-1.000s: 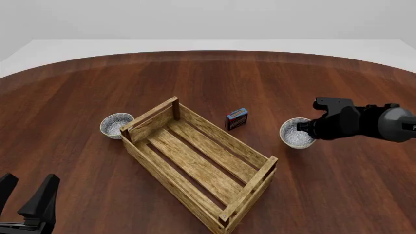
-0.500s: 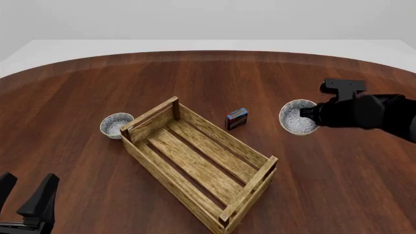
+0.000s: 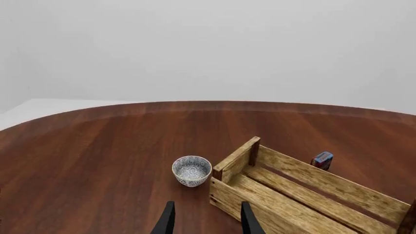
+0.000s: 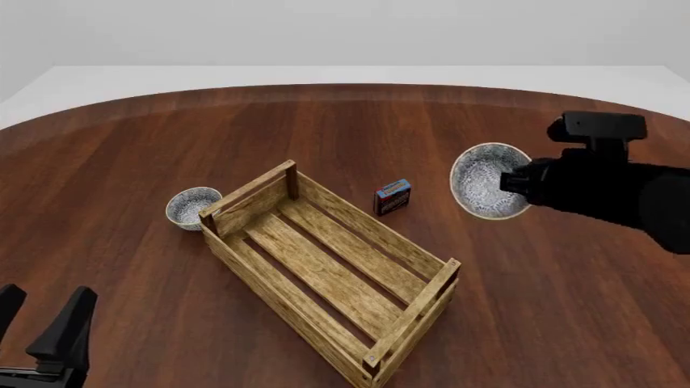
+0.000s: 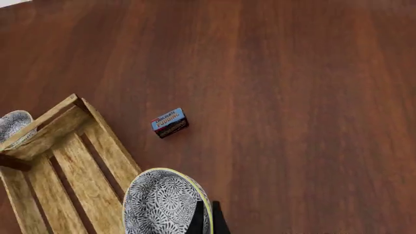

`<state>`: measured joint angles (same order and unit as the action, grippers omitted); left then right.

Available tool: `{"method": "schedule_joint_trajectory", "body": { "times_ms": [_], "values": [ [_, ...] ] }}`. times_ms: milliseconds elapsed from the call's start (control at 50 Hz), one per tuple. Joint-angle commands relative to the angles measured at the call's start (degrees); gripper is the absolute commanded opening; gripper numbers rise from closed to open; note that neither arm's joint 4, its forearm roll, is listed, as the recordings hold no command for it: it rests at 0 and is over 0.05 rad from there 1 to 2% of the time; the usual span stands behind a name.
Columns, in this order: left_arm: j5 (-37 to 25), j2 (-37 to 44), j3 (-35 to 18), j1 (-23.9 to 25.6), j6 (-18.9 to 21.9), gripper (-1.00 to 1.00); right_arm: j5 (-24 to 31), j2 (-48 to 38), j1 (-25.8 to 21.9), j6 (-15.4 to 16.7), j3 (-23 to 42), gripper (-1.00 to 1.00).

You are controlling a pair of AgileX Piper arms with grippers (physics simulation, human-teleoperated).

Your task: Stack the right bowl on the left bowl and place them in the tray.

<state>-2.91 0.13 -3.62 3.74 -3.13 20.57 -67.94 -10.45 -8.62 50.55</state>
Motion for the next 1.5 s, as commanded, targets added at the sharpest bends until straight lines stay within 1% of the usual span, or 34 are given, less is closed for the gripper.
{"method": "schedule_joint_trajectory", "body": {
  "times_ms": [20,140,280,320,380,440,520,580,620,640,680,700,780,860,900,960,1020,1060,1120,1140,1220,1260,1280,1380,1440,1500],
  "values": [
    [-0.53,0.04,-0.69,0.32,0.53,1.0,1.38,9.34,-4.72,-1.16,-2.72,-1.0],
    [-0.56,0.18,-0.78,0.7,0.72,1.0,1.42,13.11,-7.44,-1.66,-4.38,-1.0],
    [-1.38,0.2,-1.91,1.33,1.31,1.0,-0.34,15.86,-10.55,-2.35,-6.65,-1.0],
    [-1.82,-0.01,-2.06,1.53,1.33,1.0,-0.63,16.22,-10.76,-1.97,-6.84,-1.0],
    [-1.84,0.37,-2.39,2.09,1.45,1.0,-1.81,17.29,-12.44,-2.61,-7.76,-1.0],
    [-2.11,0.75,-2.75,2.62,1.22,1.0,-2.97,17.76,-13.09,-2.84,-8.46,-1.0],
    [-0.16,3.66,-2.5,3.48,1.9,1.0,-3.81,19.47,-14.01,-3.09,-8.9,-1.0],
    [-0.42,3.24,-3.12,5.37,0.59,1.0,-4.68,20.4,-14.56,-3.07,-9.27,-1.0],
    [-0.2,4.2,-3.58,6.12,0.96,1.0,-5.56,20.95,-14.48,-3.06,-9.53,-1.0],
    [-0.04,4.12,-3.88,7.42,0.64,1.0,-6.28,21.56,-14.57,-3.2,-9.74,-1.0],
    [1.04,5.79,-4.34,8.46,1.16,1.0,-7.4,21.69,-14.81,-4.02,-10.23,-1.0],
    [1.15,5.91,-4.62,9.02,1.25,1.0,-7.96,21.42,-14.76,-3.94,-10.41,-1.0],
    [0.6,6.39,-6.4,10.84,2.34,1.0,-10.09,20.92,-14.82,-4.44,-10.85,-1.0],
    [1.4,8.77,-7.91,13.25,2.79,1.0,-11.63,19.89,-14.78,-4.04,-10.88,-1.0],
    [1.49,9.24,-8.55,14.21,3.94,1.0,-12.13,19.83,-15.07,-4.25,-11.02,-1.0],
    [1.15,10.21,-10.25,16.55,3.92,1.0,-12.73,19.55,-14.9,-4.17,-10.94,-1.0],
    [1.48,12.17,-12.25,17.81,4.15,1.0,-13.31,19.28,-15.04,-3.95,-10.96,-1.0],
    [1.27,14.41,-14.78,18.92,4.21,1.0,-13.85,19.23,-15.33,-3.92,-11.29,-1.0],
    [2.41,16.39,-15.76,20.54,4.54,1.0,-14.37,18.5,-15.47,-3.79,-11.43,-1.0],
    [3.27,18.31,-16.39,22.02,3.98,1.0,-14.24,18.27,-15.11,-3.42,-10.84,-1.0],
    [3.48,19.55,-17.93,23.51,4.77,1.0,-14.62,17.62,-14.62,-3.09,-10.55,-1.0],
    [4.11,21.43,-19.06,25.03,5.17,1.0,-15.23,16.47,-14.65,-2.59,-10.5,-1.0],
    [4.85,22.71,-19.47,25.88,5.58,1.0,-15.55,16.19,-15.13,-3.03,-10.55,-1.0],
    [8.9,29.38,-20.77,29.11,7.01,1.0,-16.53,14.28,-15.61,-2.52,-10.13,-1.0],
    [10.51,33.2,-22.06,31.16,6.41,1.0,-16.73,13.74,-15.8,-2.46,-9.97,-1.0],
    [12.02,36.54,-23.28,32.37,7.0,1.0,-17.09,13.13,-15.64,-2.33,-9.94,-1.0]
  ]
}}
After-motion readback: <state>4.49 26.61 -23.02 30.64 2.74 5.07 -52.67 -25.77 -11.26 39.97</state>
